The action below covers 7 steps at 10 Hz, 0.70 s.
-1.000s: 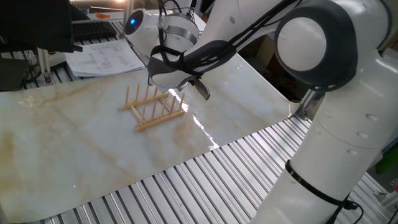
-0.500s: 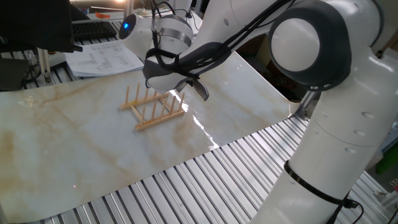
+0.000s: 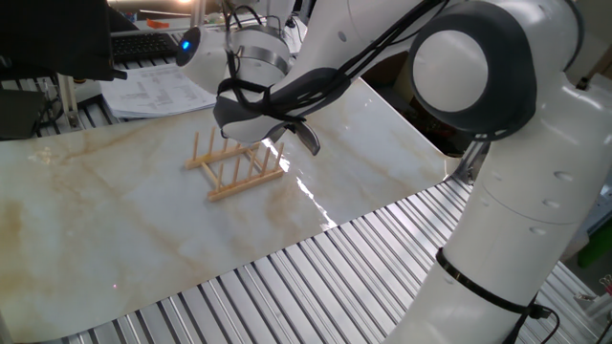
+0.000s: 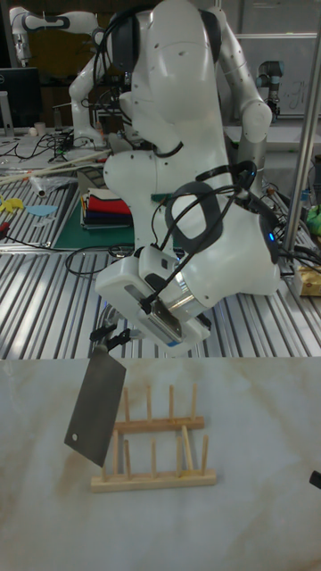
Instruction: Put the knife on the knife rack
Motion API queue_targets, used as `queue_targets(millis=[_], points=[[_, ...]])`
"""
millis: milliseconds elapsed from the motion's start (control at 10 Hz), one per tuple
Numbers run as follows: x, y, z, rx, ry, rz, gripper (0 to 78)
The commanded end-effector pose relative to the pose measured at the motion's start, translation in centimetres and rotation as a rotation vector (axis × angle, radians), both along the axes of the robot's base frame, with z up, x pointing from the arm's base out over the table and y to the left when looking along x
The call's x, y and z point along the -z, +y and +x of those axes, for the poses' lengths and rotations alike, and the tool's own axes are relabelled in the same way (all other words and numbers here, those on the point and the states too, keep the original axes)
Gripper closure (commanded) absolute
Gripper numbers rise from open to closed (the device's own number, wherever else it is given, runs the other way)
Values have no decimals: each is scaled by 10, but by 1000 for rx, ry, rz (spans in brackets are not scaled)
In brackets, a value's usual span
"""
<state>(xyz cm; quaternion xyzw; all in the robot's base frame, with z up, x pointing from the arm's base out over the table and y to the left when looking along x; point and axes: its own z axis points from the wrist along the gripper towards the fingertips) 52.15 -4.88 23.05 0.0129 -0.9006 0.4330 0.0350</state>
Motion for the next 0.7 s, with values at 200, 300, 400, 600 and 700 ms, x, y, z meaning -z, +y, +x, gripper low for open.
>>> queue_targets(millis=[200, 300, 400, 600, 700], points=[[-2, 1, 0, -13, -1, -32, 764], [-2, 1, 0, -13, 0, -33, 764], [-2, 3, 0, -14, 0, -46, 764], [-2, 7, -1, -17, -1, -67, 764], [-2, 8, -2, -19, 1, -72, 764]])
